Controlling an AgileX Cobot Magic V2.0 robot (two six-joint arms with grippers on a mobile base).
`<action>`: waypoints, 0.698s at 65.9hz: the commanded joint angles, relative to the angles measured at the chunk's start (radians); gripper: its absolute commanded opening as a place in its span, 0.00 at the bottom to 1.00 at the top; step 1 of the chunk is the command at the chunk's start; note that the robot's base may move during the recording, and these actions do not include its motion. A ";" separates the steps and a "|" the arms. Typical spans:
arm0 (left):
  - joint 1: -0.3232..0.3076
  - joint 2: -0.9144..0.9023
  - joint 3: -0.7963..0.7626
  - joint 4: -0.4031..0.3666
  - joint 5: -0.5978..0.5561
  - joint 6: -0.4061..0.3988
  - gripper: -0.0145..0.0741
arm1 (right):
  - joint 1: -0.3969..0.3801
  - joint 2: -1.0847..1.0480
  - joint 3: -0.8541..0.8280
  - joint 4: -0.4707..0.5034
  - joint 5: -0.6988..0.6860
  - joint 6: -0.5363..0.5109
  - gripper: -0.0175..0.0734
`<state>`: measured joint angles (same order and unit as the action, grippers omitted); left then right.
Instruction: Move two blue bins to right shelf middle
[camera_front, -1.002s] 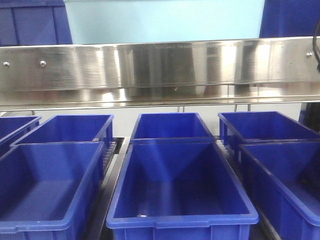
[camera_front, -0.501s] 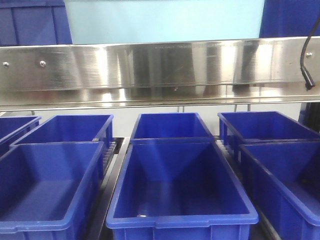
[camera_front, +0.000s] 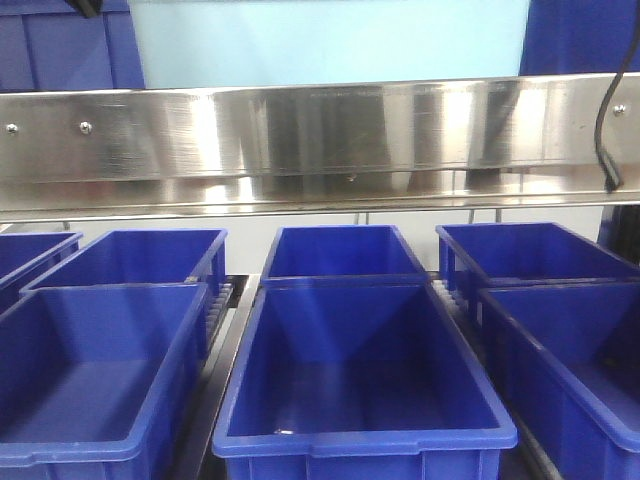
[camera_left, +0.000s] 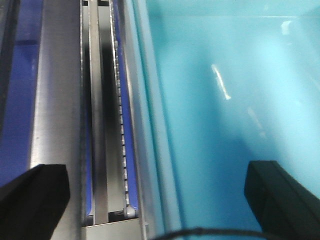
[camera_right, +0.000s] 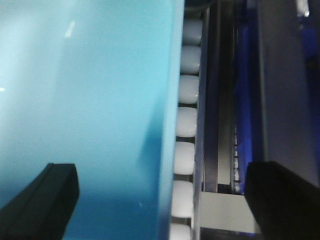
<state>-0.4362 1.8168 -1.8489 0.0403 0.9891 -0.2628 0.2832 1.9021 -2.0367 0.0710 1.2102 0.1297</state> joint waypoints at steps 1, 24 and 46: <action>-0.004 0.015 0.010 -0.012 0.067 0.023 0.85 | -0.006 0.007 -0.003 -0.007 -0.019 -0.007 0.81; -0.004 0.015 -0.192 -0.014 0.159 0.023 0.85 | -0.006 0.007 -0.112 -0.005 0.011 -0.007 0.81; 0.078 0.067 -0.296 -0.100 0.232 0.054 0.85 | -0.016 0.011 -0.140 -0.005 0.011 -0.007 0.81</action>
<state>-0.3790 1.8655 -2.1246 -0.0234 1.2191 -0.2307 0.2785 1.9159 -2.1665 0.0763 1.2302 0.1275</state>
